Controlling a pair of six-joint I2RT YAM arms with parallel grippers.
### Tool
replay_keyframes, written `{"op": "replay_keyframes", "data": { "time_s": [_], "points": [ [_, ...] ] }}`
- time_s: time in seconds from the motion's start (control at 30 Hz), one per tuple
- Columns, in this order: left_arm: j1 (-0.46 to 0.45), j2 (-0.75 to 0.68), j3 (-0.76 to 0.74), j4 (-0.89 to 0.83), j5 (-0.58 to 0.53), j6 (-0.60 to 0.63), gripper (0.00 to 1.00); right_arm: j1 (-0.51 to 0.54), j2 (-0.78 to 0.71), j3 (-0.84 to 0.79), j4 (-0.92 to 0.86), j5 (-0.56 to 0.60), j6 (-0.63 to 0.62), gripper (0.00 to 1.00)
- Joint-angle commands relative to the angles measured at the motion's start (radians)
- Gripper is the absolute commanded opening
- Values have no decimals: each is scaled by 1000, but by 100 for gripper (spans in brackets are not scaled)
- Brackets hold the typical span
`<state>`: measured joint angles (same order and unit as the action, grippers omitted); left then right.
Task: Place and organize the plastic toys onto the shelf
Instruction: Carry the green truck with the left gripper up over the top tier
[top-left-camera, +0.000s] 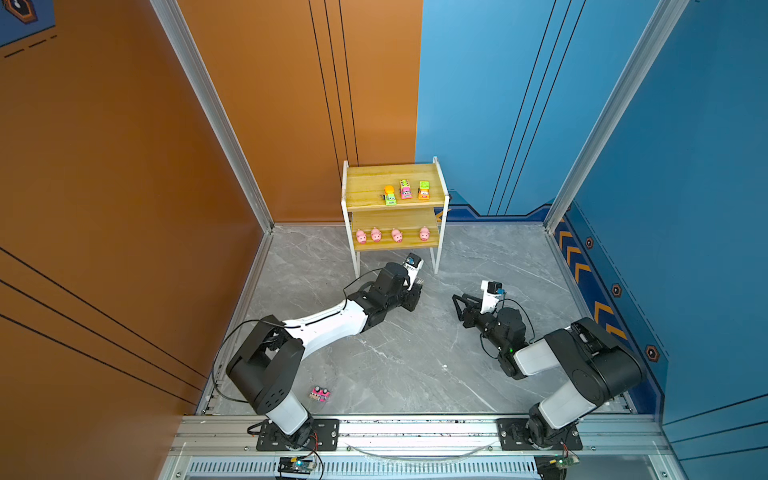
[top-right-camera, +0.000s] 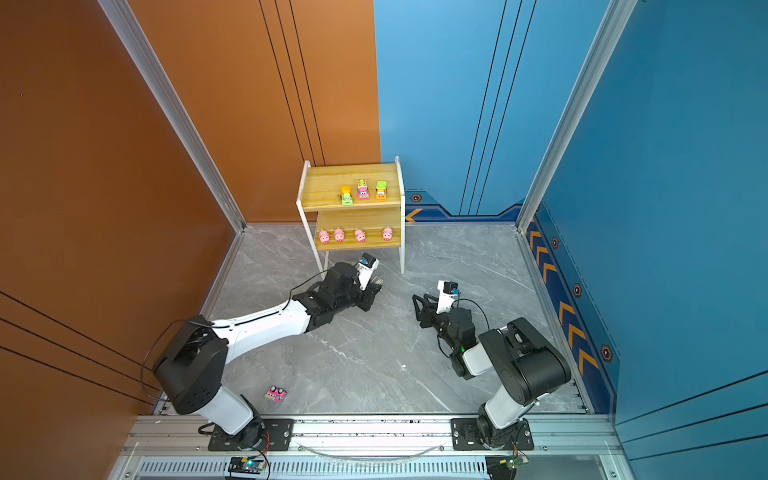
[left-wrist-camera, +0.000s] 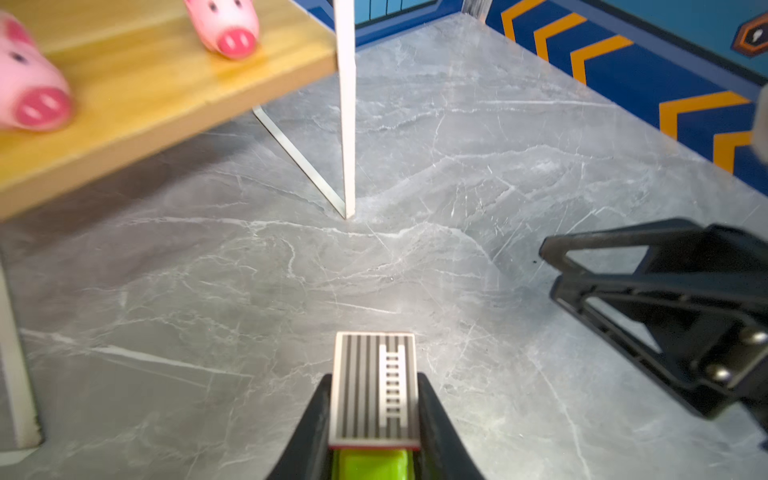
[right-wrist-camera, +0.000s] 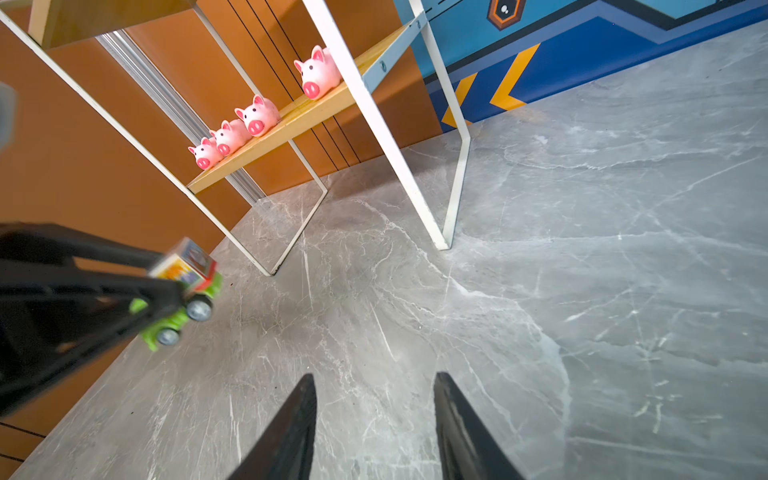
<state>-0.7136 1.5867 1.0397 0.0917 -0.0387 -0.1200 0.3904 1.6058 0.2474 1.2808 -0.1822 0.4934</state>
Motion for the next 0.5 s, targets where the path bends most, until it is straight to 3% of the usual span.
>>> {"op": "replay_keyframes", "data": {
  "time_s": [0.0,0.23,0.47],
  "points": [
    [17,-79,98,-237,-62,-47,27,38,-63,-5,-83,52,-52,47],
    [63,-162,297,-516,-108,-103,27,236,-267,66,-412,235,-263,47],
    [148,-178,507,-667,-134,-114,28,337,-327,89,-489,305,-321,47]
  ]
}}
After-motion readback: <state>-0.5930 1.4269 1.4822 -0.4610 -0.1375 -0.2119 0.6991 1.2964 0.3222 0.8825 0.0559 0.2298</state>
